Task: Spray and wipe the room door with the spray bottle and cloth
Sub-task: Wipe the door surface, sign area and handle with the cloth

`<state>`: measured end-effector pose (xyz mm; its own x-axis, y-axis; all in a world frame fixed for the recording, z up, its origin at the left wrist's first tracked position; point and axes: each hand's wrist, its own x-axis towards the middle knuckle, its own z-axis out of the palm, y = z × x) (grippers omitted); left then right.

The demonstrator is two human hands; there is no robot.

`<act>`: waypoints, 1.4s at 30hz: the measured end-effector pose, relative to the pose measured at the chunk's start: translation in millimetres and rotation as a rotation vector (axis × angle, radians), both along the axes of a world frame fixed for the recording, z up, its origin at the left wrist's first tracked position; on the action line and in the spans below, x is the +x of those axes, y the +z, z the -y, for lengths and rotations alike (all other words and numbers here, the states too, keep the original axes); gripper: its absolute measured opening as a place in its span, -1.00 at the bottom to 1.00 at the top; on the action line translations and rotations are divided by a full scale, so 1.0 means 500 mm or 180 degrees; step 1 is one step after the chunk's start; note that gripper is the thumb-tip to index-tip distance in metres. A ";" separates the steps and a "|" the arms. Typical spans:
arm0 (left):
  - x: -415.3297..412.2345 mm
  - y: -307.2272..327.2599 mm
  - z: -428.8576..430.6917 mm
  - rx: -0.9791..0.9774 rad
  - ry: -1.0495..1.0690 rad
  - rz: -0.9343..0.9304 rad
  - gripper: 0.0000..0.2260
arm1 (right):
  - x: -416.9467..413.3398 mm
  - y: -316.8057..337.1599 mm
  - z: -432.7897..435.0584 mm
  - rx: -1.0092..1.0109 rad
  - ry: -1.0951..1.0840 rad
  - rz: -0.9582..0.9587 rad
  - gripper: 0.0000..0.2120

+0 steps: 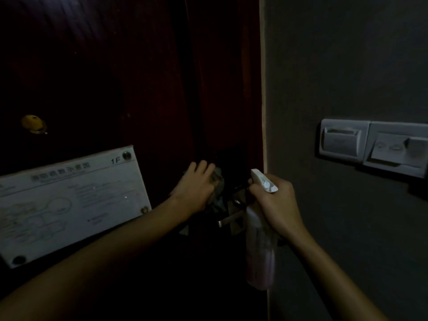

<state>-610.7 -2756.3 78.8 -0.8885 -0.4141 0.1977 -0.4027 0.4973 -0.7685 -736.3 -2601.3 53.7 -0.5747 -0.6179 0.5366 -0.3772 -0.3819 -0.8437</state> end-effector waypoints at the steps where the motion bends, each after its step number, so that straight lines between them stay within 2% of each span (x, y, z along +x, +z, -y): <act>1: 0.002 -0.032 -0.005 0.0134 0.0116 0.0249 -0.45 | -0.003 -0.007 -0.004 0.0036 -0.0019 -0.0008 -0.75; 3: 0.015 -0.086 -0.008 0.0273 0.0249 0.0467 -0.52 | -0.003 -0.014 -0.006 0.0098 -0.0016 -0.0019 -0.74; 6: 0.025 -0.078 -0.001 0.0305 0.0079 0.0186 -0.43 | -0.010 -0.020 -0.006 0.0136 0.0000 0.0083 -0.76; 7: 0.028 -0.054 -0.001 0.0260 -0.0055 -0.0042 -0.40 | -0.012 -0.022 -0.004 0.0153 0.0001 0.0084 -0.77; 10: 0.023 0.053 0.009 -0.0379 -0.0410 -0.0960 -0.36 | -0.014 -0.024 0.006 0.0147 0.0018 0.0097 -0.77; 12: -0.007 0.147 0.023 -0.0432 -0.0400 -0.1346 -0.34 | -0.013 -0.022 0.015 0.0147 0.0001 0.0066 -0.74; 15: -0.061 0.241 0.025 -0.0428 -0.0142 -0.1051 -0.39 | -0.010 -0.012 0.027 0.0148 -0.0084 0.0007 -0.68; 19: -0.054 0.175 0.014 -0.0525 -0.0089 -0.0280 -0.44 | -0.009 -0.009 0.039 0.0105 0.0070 0.0102 -0.64; 24: -0.044 0.105 -0.008 -0.0650 0.0119 -0.0339 -0.42 | 0.001 -0.025 0.040 0.0122 0.0031 0.0194 -0.71; 27: -0.037 0.077 -0.014 -0.0859 0.0304 -0.0316 -0.35 | 0.002 -0.044 0.041 0.0213 0.0042 0.0250 -0.67; 29: -0.030 0.050 -0.024 -0.1029 0.0379 -0.0146 -0.39 | 0.007 -0.054 0.042 0.0258 0.0081 0.0298 -0.66; 32: -0.025 -0.003 -0.024 -0.0837 0.0313 0.0229 -0.46 | 0.012 -0.056 0.048 0.0245 0.0075 0.0293 -0.67; 36: -0.029 -0.049 -0.019 -0.0180 0.0361 0.0486 -0.45 | 0.009 -0.050 0.049 0.0176 0.0155 0.0271 -0.79; 39: -0.003 -0.012 -0.013 0.0068 0.0218 0.0366 -0.38 | -0.002 -0.049 0.047 0.0178 0.0133 0.0301 -0.84; 42: 0.034 0.063 0.007 -0.0178 -0.0233 -0.0370 -0.36 | -0.012 -0.045 0.052 0.0205 0.0095 0.0246 -0.81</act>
